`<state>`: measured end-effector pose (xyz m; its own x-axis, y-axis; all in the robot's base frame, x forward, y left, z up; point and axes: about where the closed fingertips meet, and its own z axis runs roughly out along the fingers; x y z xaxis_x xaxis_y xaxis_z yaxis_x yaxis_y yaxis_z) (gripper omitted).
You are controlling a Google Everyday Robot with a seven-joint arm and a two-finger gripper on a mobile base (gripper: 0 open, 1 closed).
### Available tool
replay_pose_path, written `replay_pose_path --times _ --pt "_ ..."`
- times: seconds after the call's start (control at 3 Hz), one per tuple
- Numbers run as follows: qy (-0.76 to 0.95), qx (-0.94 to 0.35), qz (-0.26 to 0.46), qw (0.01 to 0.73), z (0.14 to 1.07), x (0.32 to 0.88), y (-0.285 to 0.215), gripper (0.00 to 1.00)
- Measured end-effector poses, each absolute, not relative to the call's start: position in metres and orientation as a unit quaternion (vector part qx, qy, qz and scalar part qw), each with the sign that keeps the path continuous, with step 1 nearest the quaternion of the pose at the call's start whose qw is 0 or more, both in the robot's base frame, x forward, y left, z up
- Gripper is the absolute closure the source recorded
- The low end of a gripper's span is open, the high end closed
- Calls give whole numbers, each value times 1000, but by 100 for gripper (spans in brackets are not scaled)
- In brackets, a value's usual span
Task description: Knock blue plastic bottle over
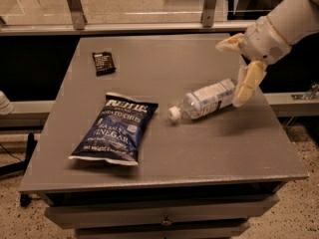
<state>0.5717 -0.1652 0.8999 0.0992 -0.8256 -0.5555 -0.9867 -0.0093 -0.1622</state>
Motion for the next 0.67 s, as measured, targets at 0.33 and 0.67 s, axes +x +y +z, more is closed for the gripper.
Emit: replay_pose_path --times 0.33,0.67 --pt "687 -635 167 310 917 574 -211 0" --pt "717 -586 157 344 932 561 -245 0"
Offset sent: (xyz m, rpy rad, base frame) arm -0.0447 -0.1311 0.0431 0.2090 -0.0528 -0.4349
